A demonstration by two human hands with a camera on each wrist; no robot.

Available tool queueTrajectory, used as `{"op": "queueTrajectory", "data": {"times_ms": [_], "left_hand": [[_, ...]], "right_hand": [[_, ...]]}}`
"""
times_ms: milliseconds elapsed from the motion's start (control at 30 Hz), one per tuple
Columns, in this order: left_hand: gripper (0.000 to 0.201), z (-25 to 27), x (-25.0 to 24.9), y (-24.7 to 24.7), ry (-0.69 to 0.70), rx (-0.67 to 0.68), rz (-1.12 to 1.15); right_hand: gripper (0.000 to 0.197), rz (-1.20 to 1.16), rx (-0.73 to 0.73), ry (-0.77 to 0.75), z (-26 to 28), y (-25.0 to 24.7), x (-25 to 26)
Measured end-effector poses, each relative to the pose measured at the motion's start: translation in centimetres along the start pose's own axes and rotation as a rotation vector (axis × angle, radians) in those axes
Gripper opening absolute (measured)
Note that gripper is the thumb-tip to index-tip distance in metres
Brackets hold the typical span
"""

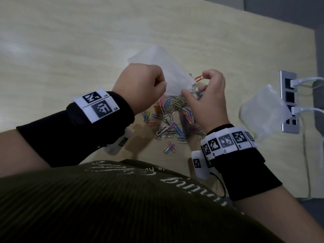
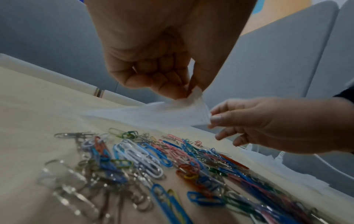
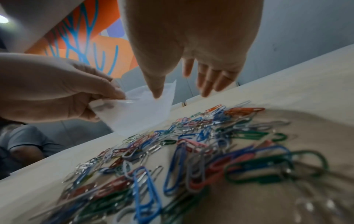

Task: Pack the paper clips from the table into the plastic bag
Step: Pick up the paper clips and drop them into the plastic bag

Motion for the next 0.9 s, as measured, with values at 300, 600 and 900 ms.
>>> {"op": "queueTrajectory", "data": {"times_ms": [300, 600, 900], "left_hand": [[0.017, 0.2, 0.4, 0.4, -0.045, 0.023, 0.056], [0.017, 0.1, 0.2, 0.6, -0.042, 0.018, 0.087], [0.018, 0.0, -0.4, 1.2, -0.023, 0.024, 0.095]], "right_hand": [[0.047, 0.405, 0.232, 0.173, -0.4, 1.6, -2.9], [0.015, 0.236, 0.056, 0.171, 0.0, -0.1, -3.3], [0.014, -0.898, 0.140, 0.292, 0.9, -0.3, -1.7]]}}
Point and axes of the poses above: each hand's wrist, its own z-axis away from the middle knuckle, its own y-axis out of the palm, x = y × z, the point moved 7 cm from there along -z, towards the middle knuckle, and after that the axes turned 14 degrees about x, right-handed, at the moved point
